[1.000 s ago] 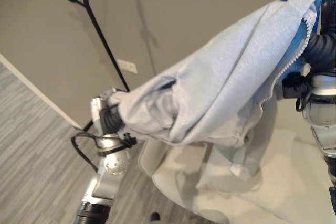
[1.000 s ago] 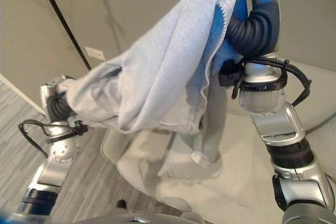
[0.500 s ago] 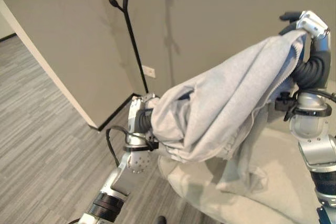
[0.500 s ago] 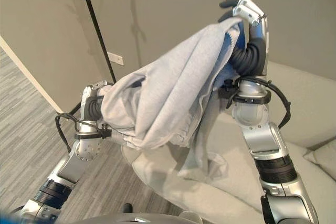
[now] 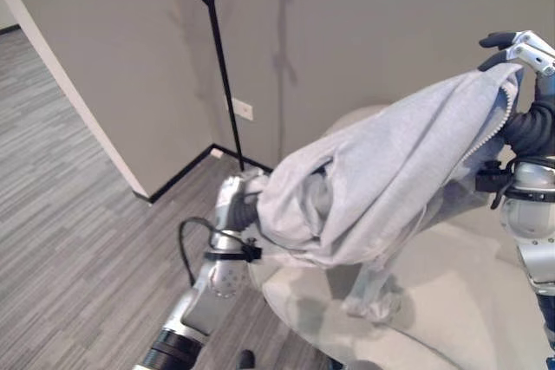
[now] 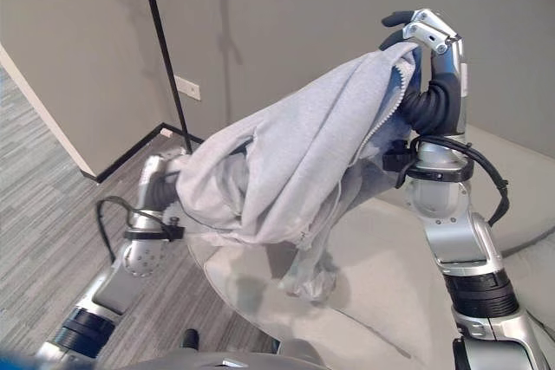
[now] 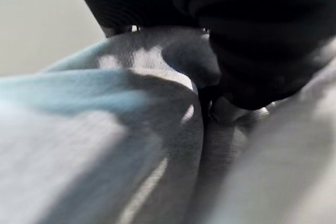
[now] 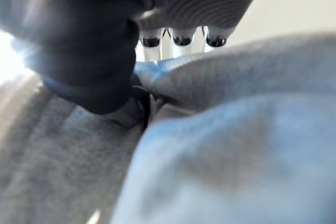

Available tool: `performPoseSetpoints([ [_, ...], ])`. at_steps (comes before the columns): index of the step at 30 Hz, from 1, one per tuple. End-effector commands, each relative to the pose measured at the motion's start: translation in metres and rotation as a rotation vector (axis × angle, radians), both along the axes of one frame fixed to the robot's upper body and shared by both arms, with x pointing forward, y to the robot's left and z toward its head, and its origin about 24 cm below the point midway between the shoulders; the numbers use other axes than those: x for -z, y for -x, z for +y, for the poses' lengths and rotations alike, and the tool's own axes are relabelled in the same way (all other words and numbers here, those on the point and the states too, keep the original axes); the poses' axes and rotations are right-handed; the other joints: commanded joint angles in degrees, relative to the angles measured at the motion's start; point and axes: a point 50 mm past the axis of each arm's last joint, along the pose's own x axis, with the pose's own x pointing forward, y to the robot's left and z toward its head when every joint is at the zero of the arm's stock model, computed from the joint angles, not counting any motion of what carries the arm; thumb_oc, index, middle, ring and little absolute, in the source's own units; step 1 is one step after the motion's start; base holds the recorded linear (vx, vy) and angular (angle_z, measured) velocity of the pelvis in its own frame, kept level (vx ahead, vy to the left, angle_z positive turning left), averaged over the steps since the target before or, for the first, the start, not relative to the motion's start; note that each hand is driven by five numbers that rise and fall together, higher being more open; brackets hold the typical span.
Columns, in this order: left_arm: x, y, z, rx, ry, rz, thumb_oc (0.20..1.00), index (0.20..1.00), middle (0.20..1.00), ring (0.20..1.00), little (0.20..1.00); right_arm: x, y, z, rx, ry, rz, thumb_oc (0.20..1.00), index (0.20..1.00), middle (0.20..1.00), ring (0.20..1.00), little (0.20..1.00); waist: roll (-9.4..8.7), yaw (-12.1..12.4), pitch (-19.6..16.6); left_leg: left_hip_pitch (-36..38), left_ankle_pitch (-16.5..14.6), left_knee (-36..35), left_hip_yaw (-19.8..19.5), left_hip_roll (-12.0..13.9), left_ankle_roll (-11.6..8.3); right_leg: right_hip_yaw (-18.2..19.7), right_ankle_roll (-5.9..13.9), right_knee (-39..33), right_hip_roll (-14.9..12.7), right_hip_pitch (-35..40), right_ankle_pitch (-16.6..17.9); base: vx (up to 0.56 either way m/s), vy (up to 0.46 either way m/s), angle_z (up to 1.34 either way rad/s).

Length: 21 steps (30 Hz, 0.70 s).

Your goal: Hang the clothes on the sofa on the clothes rack.

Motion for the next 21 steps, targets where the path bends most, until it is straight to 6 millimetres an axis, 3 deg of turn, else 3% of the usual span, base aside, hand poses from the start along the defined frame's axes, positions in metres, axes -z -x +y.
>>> performPoseSetpoints([
  [1, -0.023, -0.002, 0.004, 0.079, 0.039, -0.08, 0.2, 0.2, 0.2, 0.2, 0.2, -0.017, 0.009, 0.005, -0.046, -0.039, -0.106, 0.2, 0.2, 0.2, 0.2, 0.2, -2.59, 1.5, -3.7, 5.5, -10.6, 1.0, 0.3, -9.4, 0.72, -0.4, -2.79, -9.4, 6.0, 2.9, 6.9, 0.17, -0.052, 0.24],
  [4, -0.02, -0.001, -0.001, 0.108, 0.041, -0.067, 0.2, 0.2, 0.2, 0.2, 0.2, -0.014, 0.007, 0.006, -0.056, -0.066, -0.098, 0.2, 0.2, 0.2, 0.2, 0.2, -2.12, 1.5, -3.2, 4.0, -12.3, 6.9, 0.3, -9.3, 0.17, -0.9, -2.75, -11.6, 5.5, 4.9, 7.6, 0.14, -0.05, 0.18],
  [6, -0.021, 0.0, -0.001, 0.108, 0.054, -0.064, 0.2, 0.2, 0.2, 0.2, 0.2, -0.012, 0.007, 0.008, -0.057, -0.072, -0.099, 0.2, 0.2, 0.2, 0.2, 0.2, -1.67, 1.8, -1.8, -0.7, -11.0, 18.0, 1.1, -9.0, -0.62, -1.2, -3.24, -13.6, 4.3, 8.0, 7.6, 0.12, -0.007, 0.24],
  [7, -0.021, 0.0, -0.001, 0.108, 0.054, -0.064, 0.2, 0.2, 0.2, 0.2, 0.2, -0.012, 0.007, 0.008, -0.057, -0.073, -0.099, 0.2, 0.2, 0.2, 0.2, 0.2, -1.42, 1.7, -1.9, -0.9, -11.9, 18.8, 1.0, -8.8, -0.59, -1.3, -3.2, -14.0, 4.5, 8.4, 7.4, 0.14, 0.043, 0.31],
  [8, -0.019, 0.0, 0.0, 0.098, 0.068, -0.056, 0.2, 0.2, 0.2, 0.2, 0.2, -0.009, 0.007, 0.008, -0.05, -0.076, -0.087, 0.2, 0.2, 0.2, 0.2, 0.2, -1.03, 1.4, -1.5, -2.4, -10.6, 21.4, 1.9, -6.9, -0.54, -1.6, -3.42, -14.4, 4.2, 9.5, 6.9, 0.08, 0.027, 0.19],
  [9, -0.019, 0.0, 0.0, 0.098, 0.069, -0.056, 0.2, 0.2, 0.2, 0.2, 0.2, -0.009, 0.007, 0.008, -0.05, -0.076, -0.086, 0.2, 0.2, 0.2, 0.2, 0.2, -0.99, 1.4, -1.5, -2.5, -10.6, 21.6, 1.9, -6.9, -0.58, -1.6, -3.45, -14.4, 4.2, 9.5, 6.9, 0.08, 0.049, 0.16],
  [11, -0.018, 0.0, -0.001, 0.1, 0.071, -0.048, 0.2, 0.2, 0.2, 0.2, 0.2, -0.006, 0.008, 0.003, -0.021, -0.069, -0.076, 0.2, 0.2, 0.2, 0.2, 0.2, -0.89, 0.5, -1.5, -2.7, -9.5, 18.3, 4.7, -3.2, -0.73, -2.6, -3.33, -14.0, 3.2, 9.6, 5.9, 0.09, 0.069, 0.18],
  [13, -0.018, 0.001, -0.002, 0.11, 0.067, -0.046, 0.2, 0.2, 0.2, 0.2, 0.2, -0.005, 0.01, 0.0, -0.002, -0.064, -0.074, 0.2, 0.2, 0.2, 0.2, 0.2, -0.64, 0.3, -2.2, -1.1, -9.4, 11.8, 6.0, -1.3, -1.35, -3.6, -2.86, -13.7, 2.5, 9.6, 4.9, 0.13, 0.118, 0.17],
  [16, -0.02, -0.002, -0.008, 0.127, 0.063, -0.055, 0.2, 0.2, 0.2, 0.2, 0.2, -0.005, 0.012, -0.003, 0.009, -0.062, -0.076, 0.2, 0.2, 0.2, 0.2, 0.2, 0.16, 0.2, -2.5, -0.8, -6.3, 5.4, 4.8, -0.2, -2.96, -4.1, -2.55, -12.9, 1.7, 9.5, 3.7, 0.07, 0.137, 0.0],
  [17, -0.023, -0.003, -0.013, 0.151, 0.056, -0.067, 0.2, 0.2, 0.2, 0.2, 0.2, -0.005, 0.012, -0.005, 0.02, -0.064, -0.078, 0.2, 0.2, 0.2, 0.2, 0.2, 1.12, 0.0, -2.2, -2.5, -1.4, 0.8, 3.4, 1.3, -4.52, -4.1, -2.4, -11.5, 1.3, 9.1, 2.6, 0.05, 0.194, 0.08],
  [18, -0.024, -0.004, -0.015, 0.16, 0.056, -0.07, 0.2, 0.2, 0.2, 0.2, 0.2, -0.005, 0.013, -0.007, 0.026, -0.069, -0.078, 0.2, 0.2, 0.2, 0.2, 0.2, 1.46, 0.0, -2.2, -3.5, 0.9, -1.3, 2.5, 2.0, -5.3, -4.0, -2.39, -10.7, 1.1, 9.1, 1.9, 0.1, 0.284, 0.18],
  [21, -0.025, -0.004, -0.021, 0.185, 0.064, -0.075, 0.2, 0.2, 0.2, 0.2, 0.2, -0.001, 0.01, -0.009, 0.037, -0.086, -0.06, 0.2, 0.2, 0.2, 0.2, 0.2, 1.68, 0.8, -1.4, -7.8, 2.6, -5.2, -2.3, 4.2, -7.23, -1.8, -1.56, -9.2, -0.3, 10.9, -0.6, 0.15, 0.261, 0.16],
])
